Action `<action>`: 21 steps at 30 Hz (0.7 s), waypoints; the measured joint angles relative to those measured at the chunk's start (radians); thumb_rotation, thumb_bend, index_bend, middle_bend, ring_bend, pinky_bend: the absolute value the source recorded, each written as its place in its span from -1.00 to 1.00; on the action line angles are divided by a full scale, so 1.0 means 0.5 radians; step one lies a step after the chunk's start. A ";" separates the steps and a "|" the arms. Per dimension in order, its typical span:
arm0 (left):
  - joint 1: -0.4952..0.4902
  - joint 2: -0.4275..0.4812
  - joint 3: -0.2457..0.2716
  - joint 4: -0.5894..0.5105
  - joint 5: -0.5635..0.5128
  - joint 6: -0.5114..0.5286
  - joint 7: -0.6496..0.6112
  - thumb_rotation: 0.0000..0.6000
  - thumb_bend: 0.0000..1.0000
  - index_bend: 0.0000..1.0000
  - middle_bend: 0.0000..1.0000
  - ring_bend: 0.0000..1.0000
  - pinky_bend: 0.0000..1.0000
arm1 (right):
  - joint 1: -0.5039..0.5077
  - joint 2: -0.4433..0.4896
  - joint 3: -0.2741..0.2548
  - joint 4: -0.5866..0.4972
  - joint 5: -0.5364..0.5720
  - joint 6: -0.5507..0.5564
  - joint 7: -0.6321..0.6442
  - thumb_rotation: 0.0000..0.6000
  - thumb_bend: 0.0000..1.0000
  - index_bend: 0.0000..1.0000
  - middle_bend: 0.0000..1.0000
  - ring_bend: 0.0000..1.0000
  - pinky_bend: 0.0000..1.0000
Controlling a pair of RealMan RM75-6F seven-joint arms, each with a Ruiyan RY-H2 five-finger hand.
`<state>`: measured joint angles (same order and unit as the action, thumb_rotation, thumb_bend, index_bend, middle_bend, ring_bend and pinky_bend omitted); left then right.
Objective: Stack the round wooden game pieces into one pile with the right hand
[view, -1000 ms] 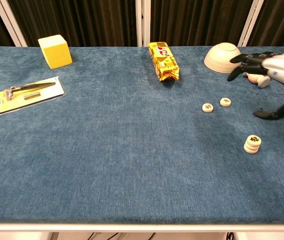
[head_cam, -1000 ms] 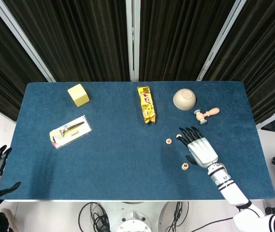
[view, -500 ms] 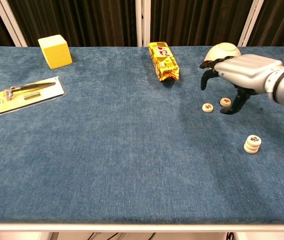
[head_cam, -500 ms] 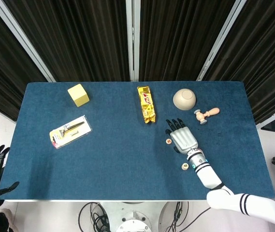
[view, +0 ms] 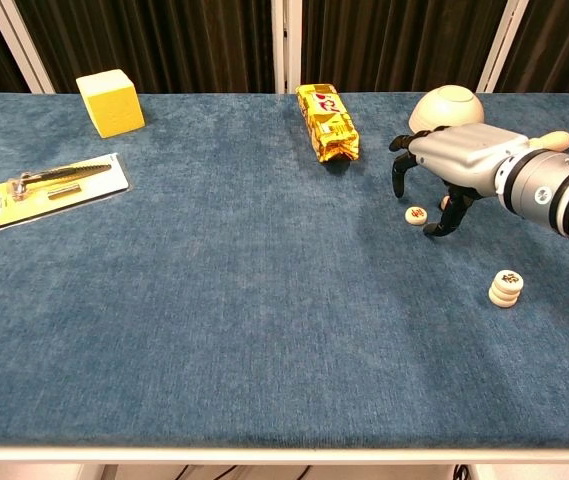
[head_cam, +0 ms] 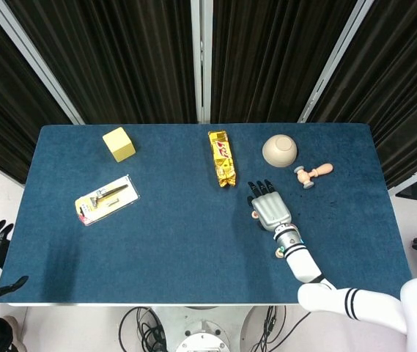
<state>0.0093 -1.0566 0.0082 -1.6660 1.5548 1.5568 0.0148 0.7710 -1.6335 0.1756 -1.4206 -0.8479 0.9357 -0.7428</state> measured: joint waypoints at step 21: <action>-0.008 -0.007 -0.001 0.006 -0.014 -0.020 0.013 1.00 -0.85 -0.94 -1.00 -1.00 -1.00 | 0.046 -0.035 -0.054 0.037 0.083 0.056 -0.003 1.00 -0.52 -0.14 -0.87 -1.00 -1.00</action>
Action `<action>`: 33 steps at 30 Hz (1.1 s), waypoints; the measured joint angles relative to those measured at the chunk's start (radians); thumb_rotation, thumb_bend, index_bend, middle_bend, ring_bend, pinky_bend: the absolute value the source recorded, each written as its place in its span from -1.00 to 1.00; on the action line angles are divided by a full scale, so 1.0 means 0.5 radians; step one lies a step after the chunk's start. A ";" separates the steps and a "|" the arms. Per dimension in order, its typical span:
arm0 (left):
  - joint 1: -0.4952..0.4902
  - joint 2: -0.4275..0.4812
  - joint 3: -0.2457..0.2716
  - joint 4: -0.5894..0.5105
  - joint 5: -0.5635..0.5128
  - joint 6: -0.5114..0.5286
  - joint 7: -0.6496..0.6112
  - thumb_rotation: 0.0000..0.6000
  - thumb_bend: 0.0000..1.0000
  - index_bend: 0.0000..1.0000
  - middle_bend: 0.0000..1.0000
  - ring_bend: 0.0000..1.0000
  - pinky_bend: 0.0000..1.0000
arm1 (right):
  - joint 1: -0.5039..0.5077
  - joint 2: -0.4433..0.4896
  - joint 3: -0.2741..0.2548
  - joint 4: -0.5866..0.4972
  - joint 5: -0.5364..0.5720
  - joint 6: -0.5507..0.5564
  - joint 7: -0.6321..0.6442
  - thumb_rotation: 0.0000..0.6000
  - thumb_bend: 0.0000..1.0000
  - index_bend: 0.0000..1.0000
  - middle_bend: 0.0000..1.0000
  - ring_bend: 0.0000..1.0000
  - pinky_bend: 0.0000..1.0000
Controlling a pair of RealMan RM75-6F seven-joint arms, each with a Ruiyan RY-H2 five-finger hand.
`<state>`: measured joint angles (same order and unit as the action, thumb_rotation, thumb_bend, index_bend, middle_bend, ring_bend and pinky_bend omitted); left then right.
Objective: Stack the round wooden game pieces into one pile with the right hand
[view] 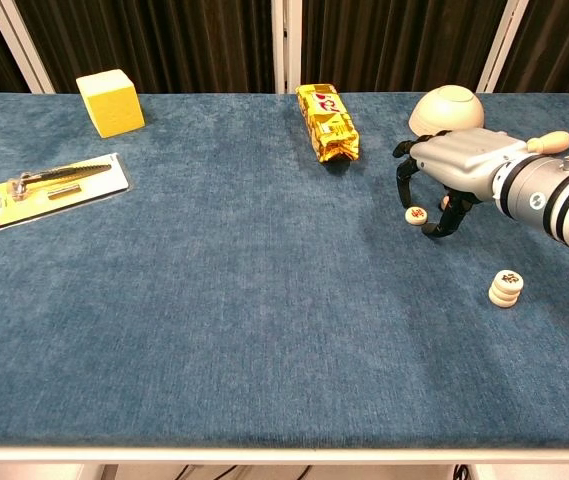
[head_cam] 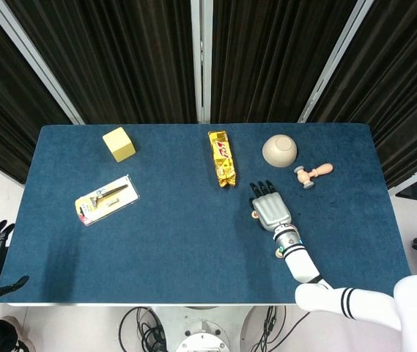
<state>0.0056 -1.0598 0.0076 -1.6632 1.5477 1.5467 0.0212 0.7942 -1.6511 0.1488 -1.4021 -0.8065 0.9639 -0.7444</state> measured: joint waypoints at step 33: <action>-0.004 0.000 0.004 0.004 0.000 -0.009 -0.008 1.00 -0.85 -0.94 -1.00 -1.00 -1.00 | -0.038 0.138 -0.059 -0.171 -0.132 0.084 0.116 1.00 -0.37 0.03 -0.83 -1.00 -1.00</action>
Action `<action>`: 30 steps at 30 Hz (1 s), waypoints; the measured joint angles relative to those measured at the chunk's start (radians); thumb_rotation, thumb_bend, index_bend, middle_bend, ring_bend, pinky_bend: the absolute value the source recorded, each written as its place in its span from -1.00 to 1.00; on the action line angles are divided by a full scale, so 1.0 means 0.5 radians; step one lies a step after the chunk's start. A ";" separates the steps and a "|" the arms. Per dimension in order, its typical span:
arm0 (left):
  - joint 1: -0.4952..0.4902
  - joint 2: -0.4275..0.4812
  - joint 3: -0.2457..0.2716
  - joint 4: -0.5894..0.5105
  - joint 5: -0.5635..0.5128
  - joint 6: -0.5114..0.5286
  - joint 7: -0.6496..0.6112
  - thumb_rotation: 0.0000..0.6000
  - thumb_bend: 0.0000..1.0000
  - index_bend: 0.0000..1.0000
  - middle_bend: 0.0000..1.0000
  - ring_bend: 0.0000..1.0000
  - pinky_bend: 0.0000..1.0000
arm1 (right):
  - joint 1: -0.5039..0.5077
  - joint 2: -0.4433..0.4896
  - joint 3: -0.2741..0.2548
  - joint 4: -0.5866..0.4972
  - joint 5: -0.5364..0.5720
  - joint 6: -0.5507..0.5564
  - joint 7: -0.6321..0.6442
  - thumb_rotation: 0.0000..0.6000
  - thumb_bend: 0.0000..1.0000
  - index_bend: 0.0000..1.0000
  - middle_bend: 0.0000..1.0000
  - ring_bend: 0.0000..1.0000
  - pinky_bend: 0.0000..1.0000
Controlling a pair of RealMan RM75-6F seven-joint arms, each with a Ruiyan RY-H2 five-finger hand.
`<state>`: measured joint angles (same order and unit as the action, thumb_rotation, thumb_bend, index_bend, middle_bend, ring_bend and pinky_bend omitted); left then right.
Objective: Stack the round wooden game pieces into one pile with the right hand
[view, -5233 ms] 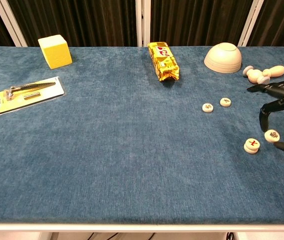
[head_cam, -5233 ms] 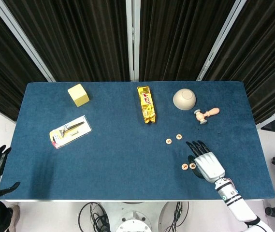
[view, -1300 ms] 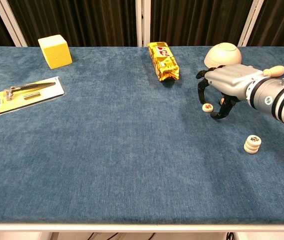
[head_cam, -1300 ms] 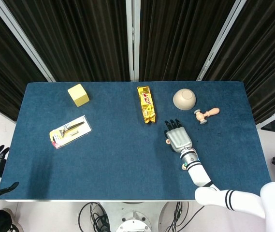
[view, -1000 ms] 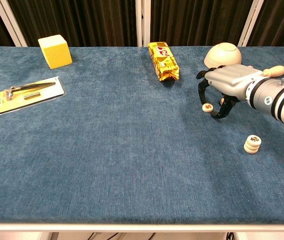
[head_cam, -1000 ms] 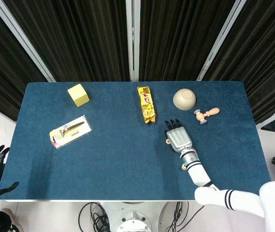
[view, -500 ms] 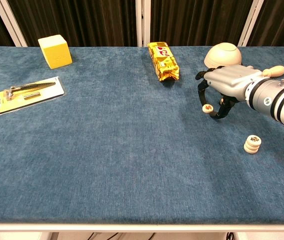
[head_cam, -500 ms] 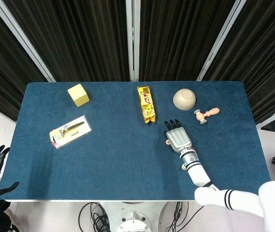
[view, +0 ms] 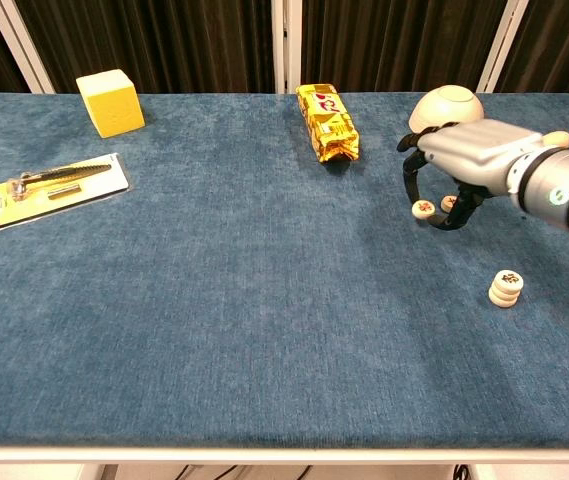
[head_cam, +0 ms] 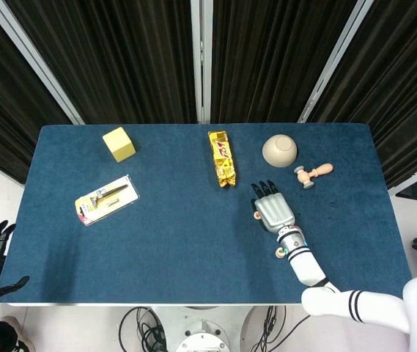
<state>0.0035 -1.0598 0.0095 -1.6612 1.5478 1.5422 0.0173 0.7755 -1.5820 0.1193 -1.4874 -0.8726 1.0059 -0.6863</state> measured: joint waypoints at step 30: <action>-0.003 -0.007 0.006 -0.018 0.007 -0.003 0.039 1.00 -0.85 -0.94 -1.00 -1.00 -1.00 | -0.453 0.478 -0.407 -0.519 -0.739 0.279 0.278 1.00 -0.38 0.07 -0.81 -1.00 -1.00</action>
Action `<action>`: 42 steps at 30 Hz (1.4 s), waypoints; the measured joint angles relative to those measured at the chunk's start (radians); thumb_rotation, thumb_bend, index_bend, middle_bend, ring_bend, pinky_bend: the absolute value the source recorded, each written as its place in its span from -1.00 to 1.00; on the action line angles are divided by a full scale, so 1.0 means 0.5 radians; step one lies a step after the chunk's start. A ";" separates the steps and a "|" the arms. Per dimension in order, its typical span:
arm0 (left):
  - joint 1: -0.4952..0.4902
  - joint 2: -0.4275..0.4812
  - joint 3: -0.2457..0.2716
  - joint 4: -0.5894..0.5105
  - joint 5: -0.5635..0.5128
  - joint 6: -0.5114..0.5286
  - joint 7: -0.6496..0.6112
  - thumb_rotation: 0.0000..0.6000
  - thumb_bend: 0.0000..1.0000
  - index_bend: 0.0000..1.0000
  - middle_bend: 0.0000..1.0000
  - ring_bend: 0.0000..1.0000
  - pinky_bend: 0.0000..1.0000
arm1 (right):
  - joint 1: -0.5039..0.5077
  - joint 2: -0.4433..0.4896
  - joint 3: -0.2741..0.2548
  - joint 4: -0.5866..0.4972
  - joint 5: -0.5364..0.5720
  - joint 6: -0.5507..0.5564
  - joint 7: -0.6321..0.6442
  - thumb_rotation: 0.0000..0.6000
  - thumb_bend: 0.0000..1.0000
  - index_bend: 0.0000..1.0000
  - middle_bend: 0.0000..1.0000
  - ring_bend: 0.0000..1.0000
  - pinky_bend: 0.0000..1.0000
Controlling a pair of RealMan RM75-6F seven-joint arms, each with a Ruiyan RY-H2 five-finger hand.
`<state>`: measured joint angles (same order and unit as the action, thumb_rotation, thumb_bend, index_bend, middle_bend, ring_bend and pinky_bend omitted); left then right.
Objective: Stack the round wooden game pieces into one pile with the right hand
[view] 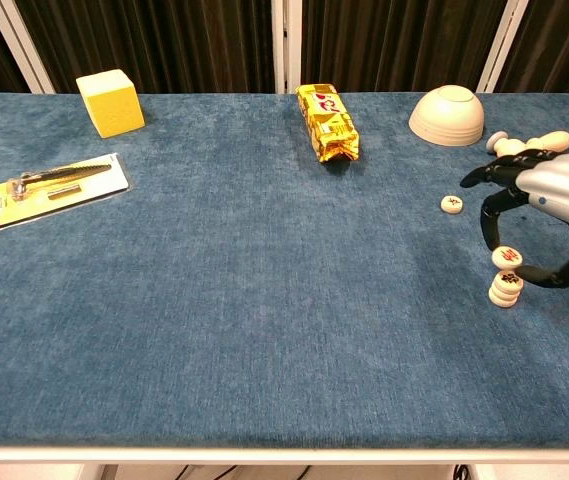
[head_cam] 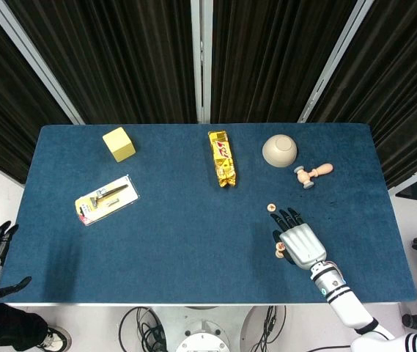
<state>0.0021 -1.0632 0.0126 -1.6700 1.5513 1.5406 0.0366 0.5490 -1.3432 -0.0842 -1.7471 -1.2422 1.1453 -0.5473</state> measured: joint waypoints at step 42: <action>0.003 0.002 0.002 -0.003 0.006 0.007 -0.001 1.00 -0.85 -0.94 -1.00 -1.00 -1.00 | -0.140 -0.017 0.058 0.038 -0.101 -0.078 -0.038 1.00 -0.41 -0.01 -0.84 -1.00 -1.00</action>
<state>0.0037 -1.0621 0.0135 -1.6713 1.5541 1.5440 0.0361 0.4790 -1.3518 -0.0551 -1.7279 -1.2925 1.1064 -0.5662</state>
